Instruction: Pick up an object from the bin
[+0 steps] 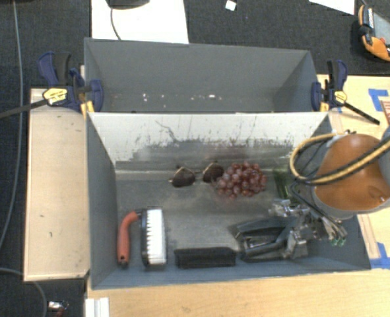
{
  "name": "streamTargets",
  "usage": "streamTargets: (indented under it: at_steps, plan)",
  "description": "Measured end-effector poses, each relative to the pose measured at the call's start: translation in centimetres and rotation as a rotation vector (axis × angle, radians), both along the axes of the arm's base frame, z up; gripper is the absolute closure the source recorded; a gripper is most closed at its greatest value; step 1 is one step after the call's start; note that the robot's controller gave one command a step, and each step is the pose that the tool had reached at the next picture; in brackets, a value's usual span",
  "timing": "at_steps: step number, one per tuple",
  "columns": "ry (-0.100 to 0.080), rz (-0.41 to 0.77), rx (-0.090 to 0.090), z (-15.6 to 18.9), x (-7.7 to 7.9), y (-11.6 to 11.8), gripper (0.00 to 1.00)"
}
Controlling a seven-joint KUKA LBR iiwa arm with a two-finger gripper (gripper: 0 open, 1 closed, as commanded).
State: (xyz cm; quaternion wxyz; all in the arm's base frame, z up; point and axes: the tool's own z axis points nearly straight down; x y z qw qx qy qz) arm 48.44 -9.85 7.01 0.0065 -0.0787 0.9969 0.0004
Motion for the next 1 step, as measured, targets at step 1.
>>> streamTargets:
  at_steps: [1]
  plan:
    - [0.0,-0.001,0.0,0.03,-0.01,0.0,1.0]
